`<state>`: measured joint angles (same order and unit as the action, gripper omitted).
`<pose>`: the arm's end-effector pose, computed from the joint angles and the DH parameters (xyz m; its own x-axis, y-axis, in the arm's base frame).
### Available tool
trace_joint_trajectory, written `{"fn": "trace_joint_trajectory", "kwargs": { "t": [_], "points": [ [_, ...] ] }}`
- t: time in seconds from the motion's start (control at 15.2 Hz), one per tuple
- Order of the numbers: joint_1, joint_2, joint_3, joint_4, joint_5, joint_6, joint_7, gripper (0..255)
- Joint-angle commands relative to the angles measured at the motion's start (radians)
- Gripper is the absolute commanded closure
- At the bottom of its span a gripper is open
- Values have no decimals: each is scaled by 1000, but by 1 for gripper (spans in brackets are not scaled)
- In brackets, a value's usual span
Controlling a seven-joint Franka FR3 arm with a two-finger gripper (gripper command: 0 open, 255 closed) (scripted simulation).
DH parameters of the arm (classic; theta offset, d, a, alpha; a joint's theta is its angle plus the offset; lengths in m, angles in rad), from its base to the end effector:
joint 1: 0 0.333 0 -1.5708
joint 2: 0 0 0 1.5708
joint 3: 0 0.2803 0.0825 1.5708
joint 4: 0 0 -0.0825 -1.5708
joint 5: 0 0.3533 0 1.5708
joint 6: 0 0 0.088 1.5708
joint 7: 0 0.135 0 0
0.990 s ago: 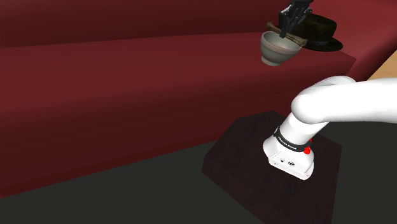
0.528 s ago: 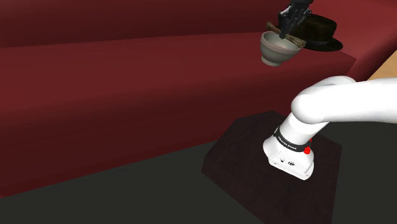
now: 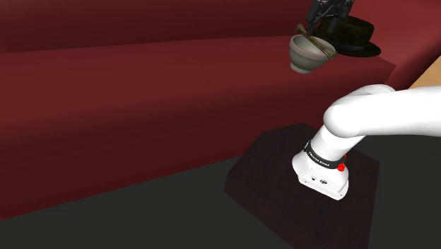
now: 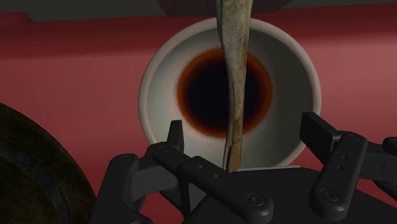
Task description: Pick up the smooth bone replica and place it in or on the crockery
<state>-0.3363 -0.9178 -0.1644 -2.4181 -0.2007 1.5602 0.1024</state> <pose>0.2226 -0.1643 0.5421 0.8520 -0.5202 0.0597 -0.5233 -0.8497 0.0641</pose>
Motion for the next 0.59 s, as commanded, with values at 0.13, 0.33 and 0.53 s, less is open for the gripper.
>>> {"fn": "trace_joint_trajectory", "kwargs": {
  "t": [0.13, 0.33, 0.53],
  "points": [
    [5, 30, 15, 104, 14, -76, -2, 0],
    [5, 30, 15, 104, 14, -76, -2, 0],
    [5, 30, 15, 104, 14, -76, -2, 0]
  ]
}}
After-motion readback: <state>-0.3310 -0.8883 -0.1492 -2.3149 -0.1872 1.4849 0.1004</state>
